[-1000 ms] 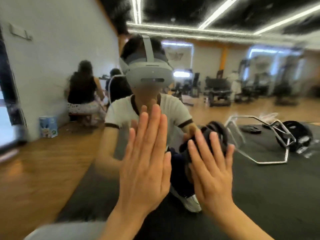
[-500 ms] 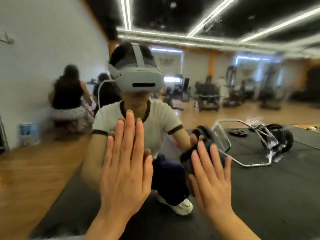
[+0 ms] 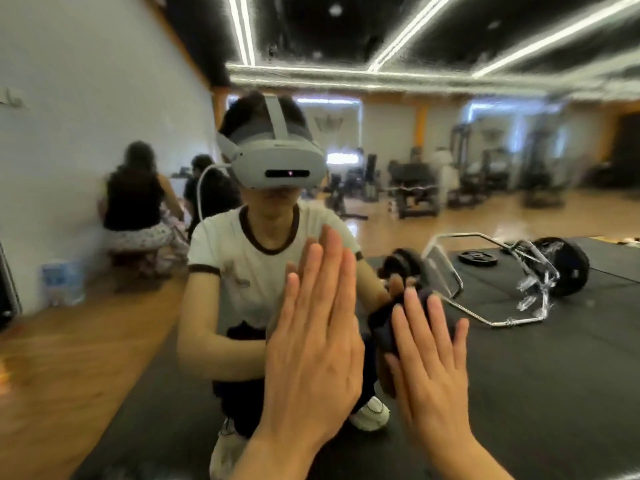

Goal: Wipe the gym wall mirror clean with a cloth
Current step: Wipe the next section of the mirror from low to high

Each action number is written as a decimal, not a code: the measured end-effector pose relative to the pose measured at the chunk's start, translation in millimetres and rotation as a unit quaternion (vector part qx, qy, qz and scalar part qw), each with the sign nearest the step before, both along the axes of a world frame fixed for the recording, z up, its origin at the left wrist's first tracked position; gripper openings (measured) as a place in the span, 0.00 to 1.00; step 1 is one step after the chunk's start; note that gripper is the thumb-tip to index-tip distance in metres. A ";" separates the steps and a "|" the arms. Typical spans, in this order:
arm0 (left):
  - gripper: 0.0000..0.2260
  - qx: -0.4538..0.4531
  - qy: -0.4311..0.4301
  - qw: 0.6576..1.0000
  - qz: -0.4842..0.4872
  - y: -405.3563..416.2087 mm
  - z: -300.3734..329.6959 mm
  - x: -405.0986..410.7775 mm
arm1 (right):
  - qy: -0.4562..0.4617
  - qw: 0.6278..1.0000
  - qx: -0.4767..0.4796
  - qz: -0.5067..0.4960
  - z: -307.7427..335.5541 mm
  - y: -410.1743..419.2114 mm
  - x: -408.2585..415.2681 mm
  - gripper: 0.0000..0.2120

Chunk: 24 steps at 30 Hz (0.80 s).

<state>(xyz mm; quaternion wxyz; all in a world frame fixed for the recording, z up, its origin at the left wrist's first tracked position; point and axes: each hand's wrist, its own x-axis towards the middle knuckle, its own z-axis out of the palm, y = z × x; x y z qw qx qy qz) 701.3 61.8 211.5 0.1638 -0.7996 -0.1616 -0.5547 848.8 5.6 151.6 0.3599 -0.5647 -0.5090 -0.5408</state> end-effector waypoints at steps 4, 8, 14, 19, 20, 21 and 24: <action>0.29 0.006 0.015 1.000 0.022 0.2 -6.8 19.4 | -0.022 1.000 0.009 0.004 51.7 -6.0 17.4 0.23; 0.28 0.017 0.003 0.999 0.047 0.0 -6.5 24.3 | 0.072 0.991 0.097 0.054 141.4 5.1 24.6 0.24; 0.28 0.010 0.008 0.998 0.066 -1.9 -5.7 24.5 | 0.064 0.997 0.032 0.002 6.7 -14.2 31.6 0.25; 0.27 -0.002 0.001 0.999 0.047 -3.2 -5.2 23.6 | 0.043 0.998 0.046 0.024 82.7 -15.3 45.3 0.24; 0.27 -0.007 -0.009 0.999 0.033 -4.2 -5.0 23.1 | 0.067 0.995 0.071 0.033 111.0 -12.4 46.8 0.24; 0.27 -0.013 -0.020 1.000 0.010 -6.6 -3.9 24.6 | 0.086 0.991 0.092 0.037 130.4 -10.0 48.6 0.24; 0.26 -0.005 -0.033 0.997 -0.063 -17.8 5.8 38.2 | 0.097 0.989 0.105 0.039 116.0 -9.0 51.4 0.25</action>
